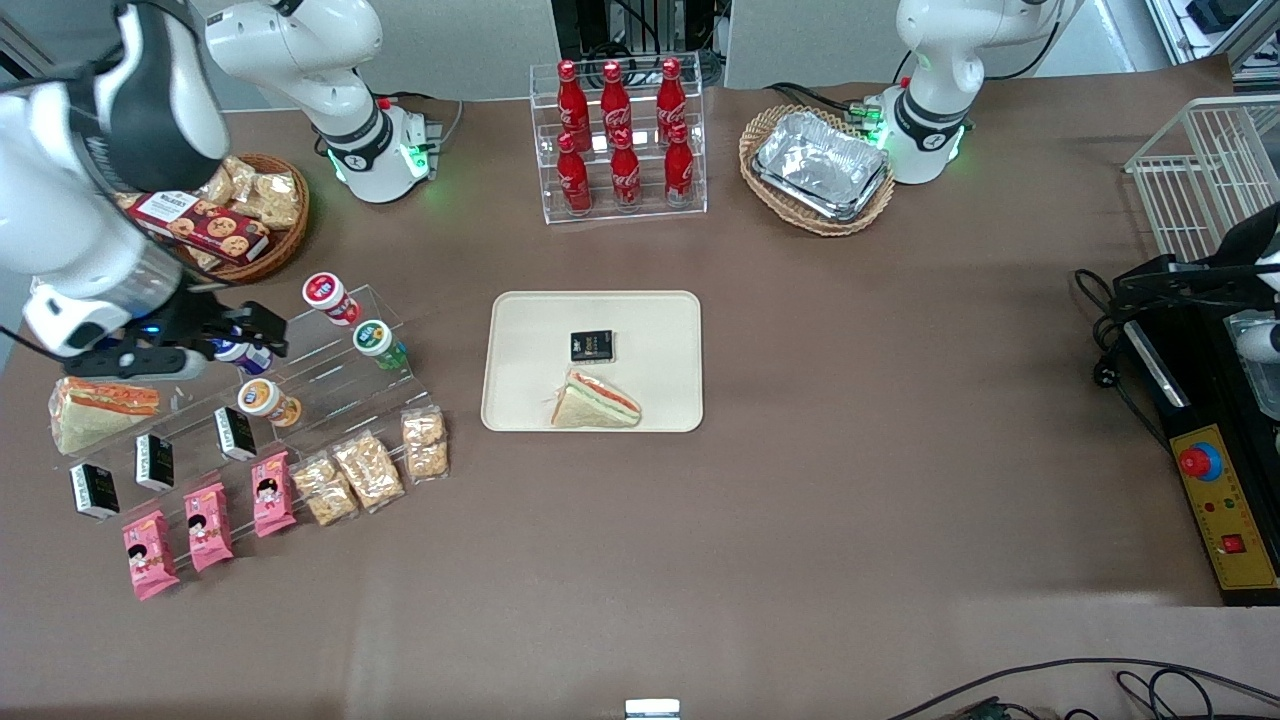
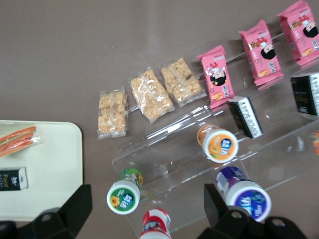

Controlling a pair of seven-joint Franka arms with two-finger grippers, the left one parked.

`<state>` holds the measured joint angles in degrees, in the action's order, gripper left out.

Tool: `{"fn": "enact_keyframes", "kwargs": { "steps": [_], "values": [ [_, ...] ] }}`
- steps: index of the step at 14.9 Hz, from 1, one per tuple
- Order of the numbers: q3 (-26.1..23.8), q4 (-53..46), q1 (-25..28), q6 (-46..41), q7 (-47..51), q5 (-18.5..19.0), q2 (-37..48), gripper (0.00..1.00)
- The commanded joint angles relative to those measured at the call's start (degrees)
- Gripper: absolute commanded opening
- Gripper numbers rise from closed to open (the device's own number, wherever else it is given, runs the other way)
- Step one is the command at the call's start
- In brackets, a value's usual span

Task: Place green gum on tray
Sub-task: 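Move the right gripper over the green-lidded gum bottle on the acrylic rack, then lower the right gripper and close it on the green gum bottle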

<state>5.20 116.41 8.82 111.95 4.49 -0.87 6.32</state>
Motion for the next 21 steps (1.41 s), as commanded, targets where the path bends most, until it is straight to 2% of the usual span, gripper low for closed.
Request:
{"fn": "enact_keyframes", "kwargs": {
  "steps": [1, 7, 13, 21],
  "values": [
    [-2.73, 13.2, 0.5, 10.81, 2.98, 1.48, 5.54, 1.0],
    [-3.01, 21.13, 3.66, 17.68, 2.63, 1.57, 6.68, 1.0],
    [-3.01, 30.27, 5.07, 30.5, 1.48, 2.09, 6.42, 1.0],
    [-3.01, 37.4, 6.13, 38.17, 1.66, 2.27, 6.34, 1.0]
  ]
}}
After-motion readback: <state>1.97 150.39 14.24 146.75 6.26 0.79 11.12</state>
